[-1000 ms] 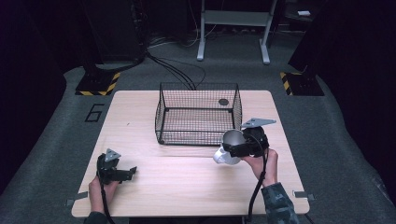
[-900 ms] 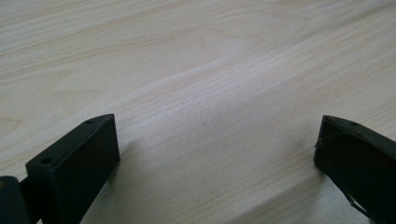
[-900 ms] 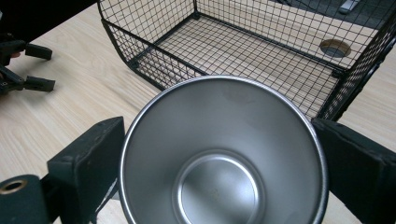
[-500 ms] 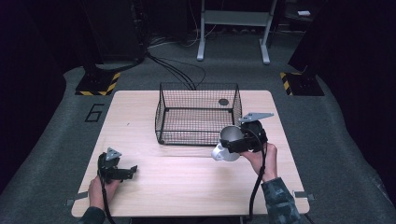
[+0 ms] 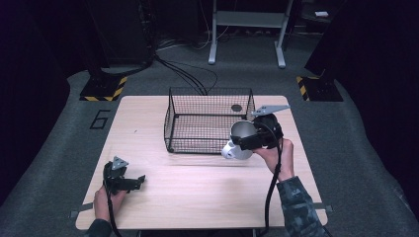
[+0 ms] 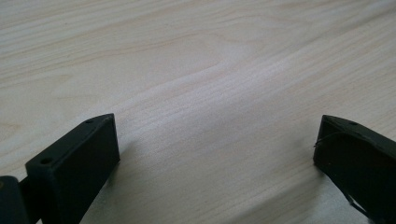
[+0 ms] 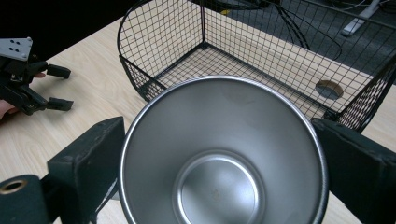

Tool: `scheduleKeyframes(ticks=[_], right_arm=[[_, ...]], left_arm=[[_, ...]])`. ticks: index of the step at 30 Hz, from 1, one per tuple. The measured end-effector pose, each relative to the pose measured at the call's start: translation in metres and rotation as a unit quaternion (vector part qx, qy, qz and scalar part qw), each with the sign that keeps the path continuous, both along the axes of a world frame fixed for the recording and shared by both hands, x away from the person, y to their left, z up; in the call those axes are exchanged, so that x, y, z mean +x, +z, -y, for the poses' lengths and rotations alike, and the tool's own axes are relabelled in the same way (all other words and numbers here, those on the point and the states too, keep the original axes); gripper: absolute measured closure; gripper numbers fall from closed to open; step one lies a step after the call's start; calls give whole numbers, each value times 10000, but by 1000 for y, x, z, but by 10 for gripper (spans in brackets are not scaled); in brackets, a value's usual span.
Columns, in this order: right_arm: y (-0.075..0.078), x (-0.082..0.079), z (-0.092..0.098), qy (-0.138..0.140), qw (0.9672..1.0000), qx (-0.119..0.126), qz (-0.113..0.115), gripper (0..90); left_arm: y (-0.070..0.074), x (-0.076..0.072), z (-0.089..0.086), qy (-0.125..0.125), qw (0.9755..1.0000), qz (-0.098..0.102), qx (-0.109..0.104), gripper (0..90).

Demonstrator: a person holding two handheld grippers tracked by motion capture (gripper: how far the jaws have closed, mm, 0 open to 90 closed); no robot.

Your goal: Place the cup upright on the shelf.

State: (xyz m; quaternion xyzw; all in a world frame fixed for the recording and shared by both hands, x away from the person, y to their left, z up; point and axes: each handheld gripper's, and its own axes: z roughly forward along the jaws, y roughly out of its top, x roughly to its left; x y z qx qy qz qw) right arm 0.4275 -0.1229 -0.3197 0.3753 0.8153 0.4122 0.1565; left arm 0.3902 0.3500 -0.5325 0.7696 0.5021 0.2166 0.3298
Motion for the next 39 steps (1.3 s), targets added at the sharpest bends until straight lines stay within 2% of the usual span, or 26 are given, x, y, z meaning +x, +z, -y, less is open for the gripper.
scheduleKeyframes(ticks=[9, 11, 15, 17, 18, 19, 24, 26, 28, 32, 35, 39], right_arm=[[15, 15, -9, 115, 9999, -79, 42, 59], [17, 19, -12, 124, 9999, -94, 14, 59], [22, 26, -18, 150, 9997, -176, 25, 59], [25, 29, -19, 154, 9997, -166, 33, 60], [26, 30, -20, 152, 9997, -182, 23, 59], [27, 32, -21, 155, 9997, -187, 36, 59], [30, 44, -27, 152, 9997, -202, -10, 59], [31, 50, -30, 199, 9994, -262, 72, 59], [33, 55, -33, 184, 9994, -290, 34, 59], [33, 63, -39, 138, 9995, -274, 34, 59], [27, 74, -46, 87, 9996, -270, -95, 59], [22, 85, -53, 75, 9995, -292, -98, 60]], left_arm=[[1, 2, 5, 121, 9999, -52, -17, 0], [0, 2, 5, 117, 9999, -9, -9, 0], [1, 2, 4, 43, 10000, -73, 1, 0], [0, 2, 5, -23, 10000, 2, 0, 0], [1, 2, 5, -95, 9999, -67, 33, 2], [0, 2, 5, -86, 10000, -6, 9, 2], [1, 2, 5, -130, 9999, -69, 38, 1], [0, 2, 6, -92, 10000, -21, 21, 1], [0, 2, 6, -103, 9999, -1, 18, 2], [0, 2, 6, -89, 10000, 14, 7, 2], [0, 2, 7, -94, 10000, 16, 8, 3], [0, 2, 7, -95, 10000, 16, 10, 3]])
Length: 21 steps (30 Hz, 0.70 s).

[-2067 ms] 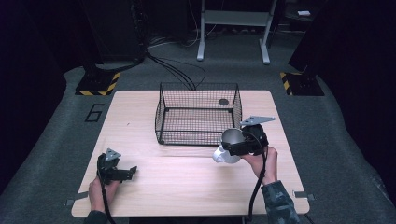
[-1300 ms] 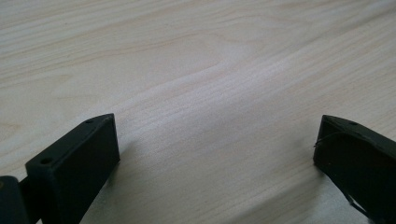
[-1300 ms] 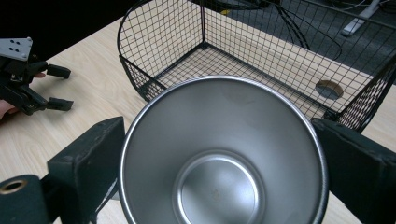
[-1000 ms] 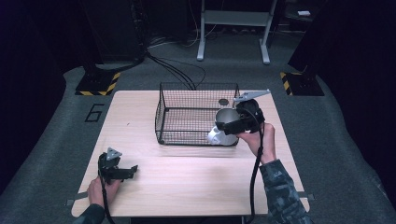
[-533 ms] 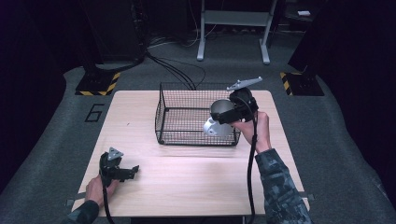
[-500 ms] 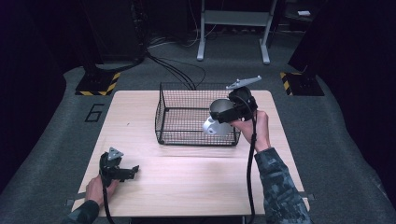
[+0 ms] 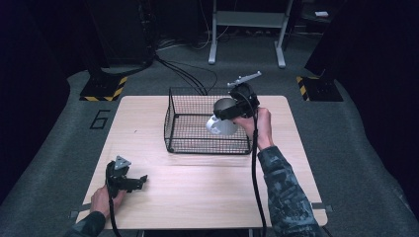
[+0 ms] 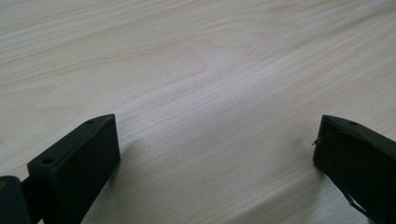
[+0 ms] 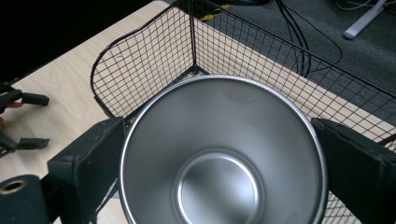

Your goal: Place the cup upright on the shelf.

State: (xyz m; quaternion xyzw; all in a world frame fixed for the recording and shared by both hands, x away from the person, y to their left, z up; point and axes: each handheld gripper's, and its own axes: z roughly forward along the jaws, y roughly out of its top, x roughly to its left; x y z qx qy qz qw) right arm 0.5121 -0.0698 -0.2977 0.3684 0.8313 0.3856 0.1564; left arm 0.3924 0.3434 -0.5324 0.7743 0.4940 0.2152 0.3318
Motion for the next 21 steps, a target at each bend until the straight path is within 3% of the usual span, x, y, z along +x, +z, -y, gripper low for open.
scheduleKeyframes(ticks=[21], right_arm=[[-22, 35, -12, -281, 9993, -40, -249, 59]], left_arm=[[0, 0, 0, -12, 10000, 1, 8, 3]])
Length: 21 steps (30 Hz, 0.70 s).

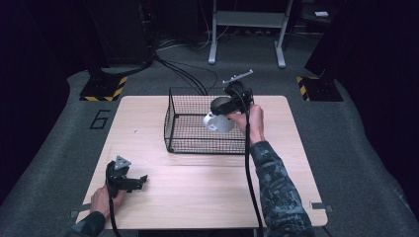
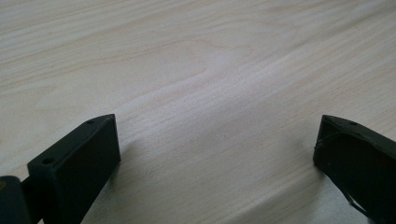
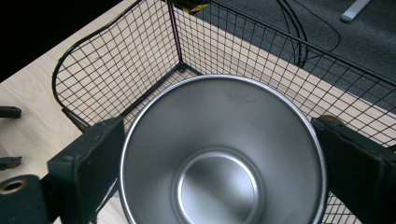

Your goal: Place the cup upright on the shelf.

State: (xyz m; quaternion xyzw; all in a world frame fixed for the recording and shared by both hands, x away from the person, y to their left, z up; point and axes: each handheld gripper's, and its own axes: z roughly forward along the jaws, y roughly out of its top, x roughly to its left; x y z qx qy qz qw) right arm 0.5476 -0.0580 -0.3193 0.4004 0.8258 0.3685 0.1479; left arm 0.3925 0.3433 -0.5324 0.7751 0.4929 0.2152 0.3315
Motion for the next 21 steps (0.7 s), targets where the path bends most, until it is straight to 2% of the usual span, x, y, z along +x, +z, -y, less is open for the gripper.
scheduleKeyframes(ticks=[10, 15, 21], right_arm=[[-2, 15, -8, -78, 9999, -112, 31, 59], [-10, 23, -11, -123, 9999, -110, -47, 59], [-30, 36, -19, -188, 9993, -172, -264, 59]], left_arm=[[0, 0, 0, -13, 10000, 8, -9, 2], [0, 0, 0, -9, 10000, 8, 0, 3], [0, 0, 0, -11, 10000, 12, -5, 3]])
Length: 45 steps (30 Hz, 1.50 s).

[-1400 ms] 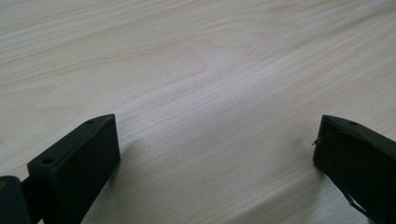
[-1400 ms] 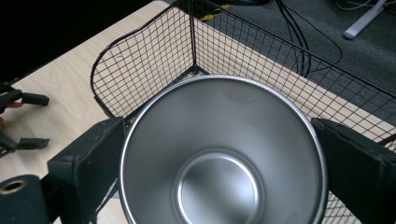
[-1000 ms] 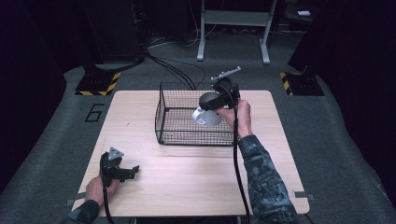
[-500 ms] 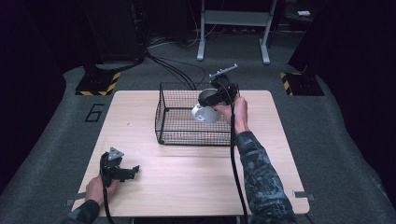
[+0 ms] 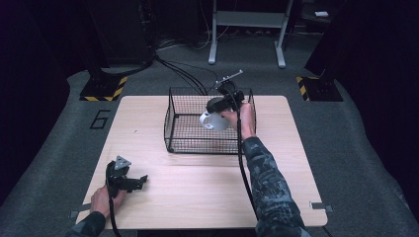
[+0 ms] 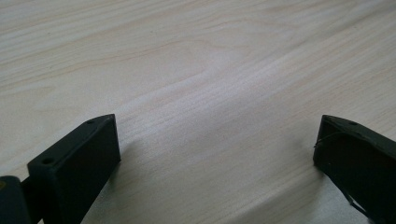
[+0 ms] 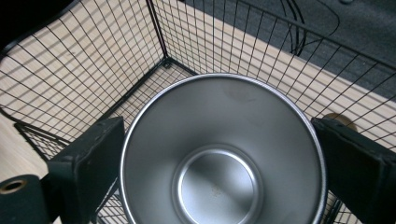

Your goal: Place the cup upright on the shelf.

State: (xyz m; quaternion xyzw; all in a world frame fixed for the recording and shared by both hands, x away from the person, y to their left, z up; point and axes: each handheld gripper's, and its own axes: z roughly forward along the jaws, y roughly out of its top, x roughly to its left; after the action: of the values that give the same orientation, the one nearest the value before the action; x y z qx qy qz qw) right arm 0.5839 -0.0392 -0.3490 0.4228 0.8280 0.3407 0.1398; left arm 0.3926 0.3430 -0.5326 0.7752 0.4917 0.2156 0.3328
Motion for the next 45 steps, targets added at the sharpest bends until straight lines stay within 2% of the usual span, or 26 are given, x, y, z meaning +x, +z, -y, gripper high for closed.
scheduleKeyframes(ticks=[3, 6, 9, 10, 13, 15, 17, 24, 30, 32, 34, 45], right_arm=[[-5, 4, -1, -29, 10000, -37, -18, 59], [-17, 9, -3, -105, 9998, -38, -189, 59], [-22, 12, -3, -108, 9997, -49, -213, 59], [-29, 14, -5, -163, 9995, -49, -262, 59], [-37, 16, -7, -154, 9993, -71, -321, 59], [-39, 17, -9, -202, 9992, -17, -339, 59], [-43, 18, -9, -106, 9993, -138, -324, 59], [-56, 22, -12, -153, 9989, -151, -425, 59], [-62, 22, -15, -191, 9987, -130, -457, 58], [-66, 22, -16, -204, 9986, -129, -474, 58], [-67, 22, -15, -208, 9988, -71, -449, 58], [-70, 14, -15, -137, 9991, -85, -388, 55]], left_arm=[[0, 0, 0, -1, 10000, -1, -2, 3], [0, 0, 0, -1, 10000, -3, -6, 3], [0, 0, 0, -2, 10000, -2, -4, 3], [0, 0, 0, -4, 10000, -3, -3, 3], [0, 0, 0, -2, 10000, -1, -6, 3], [0, 0, 0, -4, 10000, -1, -1, 3], [0, 0, 0, -2, 10000, 3, -3, 3], [1, 0, -1, -65, 10000, -38, 51, 3], [0, 0, 0, -8, 10000, -6, -11, 3], [1, 0, -1, -70, 10000, -40, 55, 3], [1, 0, -1, -75, 9999, -42, 59, 3], [0, 0, 0, -42, 10000, -20, 18, 3]])
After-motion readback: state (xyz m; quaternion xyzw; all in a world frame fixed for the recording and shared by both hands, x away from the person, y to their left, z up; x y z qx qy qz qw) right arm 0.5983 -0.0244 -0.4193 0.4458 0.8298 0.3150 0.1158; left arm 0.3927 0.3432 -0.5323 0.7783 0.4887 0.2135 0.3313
